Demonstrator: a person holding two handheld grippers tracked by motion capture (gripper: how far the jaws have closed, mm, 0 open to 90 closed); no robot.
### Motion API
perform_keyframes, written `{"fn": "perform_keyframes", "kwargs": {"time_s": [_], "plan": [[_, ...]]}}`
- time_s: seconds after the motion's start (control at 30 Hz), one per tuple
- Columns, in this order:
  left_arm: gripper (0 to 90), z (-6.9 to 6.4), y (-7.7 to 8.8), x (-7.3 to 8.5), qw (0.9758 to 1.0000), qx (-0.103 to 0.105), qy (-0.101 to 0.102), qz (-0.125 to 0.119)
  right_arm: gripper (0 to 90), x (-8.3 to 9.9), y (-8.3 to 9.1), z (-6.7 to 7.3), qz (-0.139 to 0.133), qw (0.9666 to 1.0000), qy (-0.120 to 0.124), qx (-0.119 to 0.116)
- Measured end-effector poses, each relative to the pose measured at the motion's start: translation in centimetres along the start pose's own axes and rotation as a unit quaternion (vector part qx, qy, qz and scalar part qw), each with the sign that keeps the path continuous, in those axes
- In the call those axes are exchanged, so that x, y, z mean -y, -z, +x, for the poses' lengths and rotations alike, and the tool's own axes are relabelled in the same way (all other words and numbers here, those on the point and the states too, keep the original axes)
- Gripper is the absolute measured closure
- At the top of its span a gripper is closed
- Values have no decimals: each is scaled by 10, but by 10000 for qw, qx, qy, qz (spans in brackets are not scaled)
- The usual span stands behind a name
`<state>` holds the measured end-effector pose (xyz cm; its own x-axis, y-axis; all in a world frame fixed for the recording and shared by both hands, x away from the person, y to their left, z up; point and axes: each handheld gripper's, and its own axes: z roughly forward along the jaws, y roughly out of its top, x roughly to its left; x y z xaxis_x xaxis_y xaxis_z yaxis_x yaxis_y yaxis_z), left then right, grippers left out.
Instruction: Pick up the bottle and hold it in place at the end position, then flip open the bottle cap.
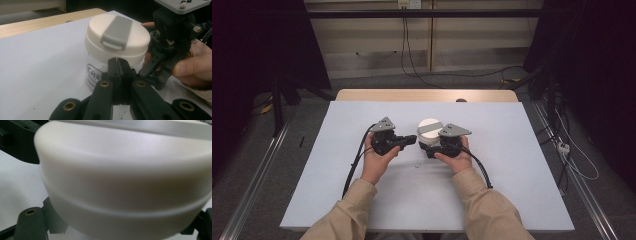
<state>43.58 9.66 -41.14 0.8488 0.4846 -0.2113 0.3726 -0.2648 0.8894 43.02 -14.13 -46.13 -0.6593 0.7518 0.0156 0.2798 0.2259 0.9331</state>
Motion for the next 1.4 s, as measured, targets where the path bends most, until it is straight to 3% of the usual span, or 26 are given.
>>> {"fn": "perform_keyframes", "kwargs": {"time_s": [1.4], "plan": [[900,4,-6,-9,9999,-98,-30,49,181,0,0,0,33,10000,25,20]]}}
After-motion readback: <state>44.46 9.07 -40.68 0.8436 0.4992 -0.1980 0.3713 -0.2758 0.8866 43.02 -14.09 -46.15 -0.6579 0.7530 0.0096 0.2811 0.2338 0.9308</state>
